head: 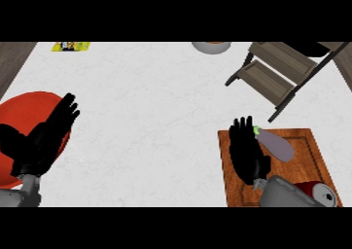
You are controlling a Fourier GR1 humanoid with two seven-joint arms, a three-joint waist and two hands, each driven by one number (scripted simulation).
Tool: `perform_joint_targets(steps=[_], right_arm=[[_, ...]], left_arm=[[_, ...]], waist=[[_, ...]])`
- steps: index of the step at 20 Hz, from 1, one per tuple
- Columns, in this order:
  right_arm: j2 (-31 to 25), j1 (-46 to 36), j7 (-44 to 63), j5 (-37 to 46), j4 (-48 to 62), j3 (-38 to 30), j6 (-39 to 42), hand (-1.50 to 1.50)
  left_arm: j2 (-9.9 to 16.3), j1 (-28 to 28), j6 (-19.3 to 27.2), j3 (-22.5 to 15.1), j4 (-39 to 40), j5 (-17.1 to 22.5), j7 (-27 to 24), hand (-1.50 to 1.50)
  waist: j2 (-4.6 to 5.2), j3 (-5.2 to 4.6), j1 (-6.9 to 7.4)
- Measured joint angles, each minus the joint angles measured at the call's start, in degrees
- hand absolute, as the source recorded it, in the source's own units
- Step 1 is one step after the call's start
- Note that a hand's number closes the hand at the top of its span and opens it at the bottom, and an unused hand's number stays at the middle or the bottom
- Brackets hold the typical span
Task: Pick the eggplant from the cutting board and place it in the tiered basket
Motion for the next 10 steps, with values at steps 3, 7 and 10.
perform_joint_targets(steps=[3, 7, 10], right_arm=[[5.69, 0.87, 7.39, 3.02, 3.32, 1.44, 12.63, -1.50], [15.01, 1.71, 14.26, 6.78, 8.44, 0.82, 22.93, -1.50], [18.87, 2.32, 17.67, 10.32, 12.72, -0.35, 22.92, -1.50]], left_arm=[[-0.24, 0.02, 0.16, 0.03, 0.15, -0.08, 0.06, 0.00], [-0.71, -0.31, -0.07, 0.23, 0.26, -0.17, -0.25, 0.00], [-1.22, -0.82, -0.65, 0.76, 1.63, -0.39, -1.06, 0.00]], waist=[[0.03, -0.08, -0.28], [0.04, -0.21, -0.39], [-0.13, -0.40, -0.46]])
